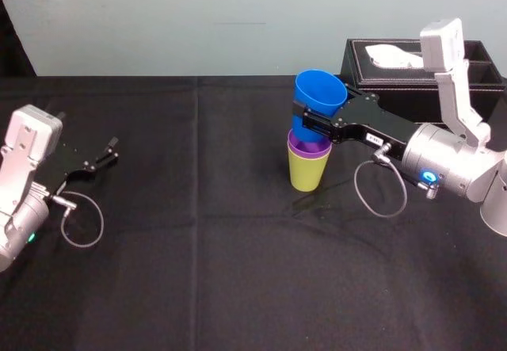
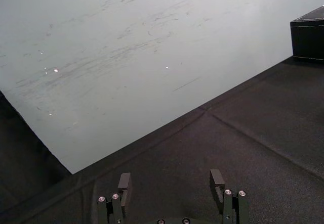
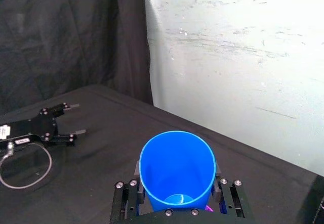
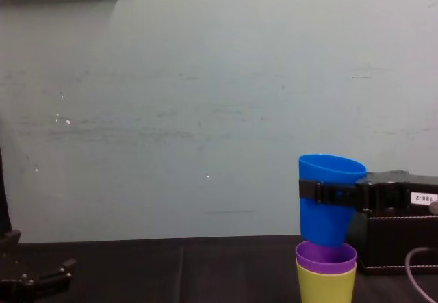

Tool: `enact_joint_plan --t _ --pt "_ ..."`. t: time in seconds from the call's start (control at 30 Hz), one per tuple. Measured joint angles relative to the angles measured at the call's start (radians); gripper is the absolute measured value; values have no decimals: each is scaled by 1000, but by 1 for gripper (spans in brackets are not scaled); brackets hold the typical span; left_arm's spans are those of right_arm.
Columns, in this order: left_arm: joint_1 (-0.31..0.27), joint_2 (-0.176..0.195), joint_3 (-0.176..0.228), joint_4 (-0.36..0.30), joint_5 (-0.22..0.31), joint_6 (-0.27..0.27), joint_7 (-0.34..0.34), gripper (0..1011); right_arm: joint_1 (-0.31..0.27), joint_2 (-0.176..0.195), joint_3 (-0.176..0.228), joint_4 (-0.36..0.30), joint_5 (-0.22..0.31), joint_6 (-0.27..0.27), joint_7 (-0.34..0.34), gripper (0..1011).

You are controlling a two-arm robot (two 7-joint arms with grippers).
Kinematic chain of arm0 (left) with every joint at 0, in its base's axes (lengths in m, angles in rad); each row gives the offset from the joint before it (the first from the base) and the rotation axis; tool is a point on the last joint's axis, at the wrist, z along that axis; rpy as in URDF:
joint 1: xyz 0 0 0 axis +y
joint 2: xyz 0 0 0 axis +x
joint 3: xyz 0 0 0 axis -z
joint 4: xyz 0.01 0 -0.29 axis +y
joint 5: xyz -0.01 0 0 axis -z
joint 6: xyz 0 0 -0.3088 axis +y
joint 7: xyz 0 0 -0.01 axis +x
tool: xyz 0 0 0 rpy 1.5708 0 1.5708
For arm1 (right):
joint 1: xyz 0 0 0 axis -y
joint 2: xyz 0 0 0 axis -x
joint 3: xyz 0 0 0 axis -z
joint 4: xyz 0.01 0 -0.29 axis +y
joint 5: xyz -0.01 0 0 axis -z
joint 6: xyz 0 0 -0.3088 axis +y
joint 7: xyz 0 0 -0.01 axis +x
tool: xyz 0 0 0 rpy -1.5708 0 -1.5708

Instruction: Stack the three plastic cups sequentially using one hand.

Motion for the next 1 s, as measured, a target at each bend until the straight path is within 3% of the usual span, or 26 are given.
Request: enact_joint_plan --t 1.0 --pt "0 0 0 0 0 0 0 1011 8 -26 -18 80 -81 -28 2 723"
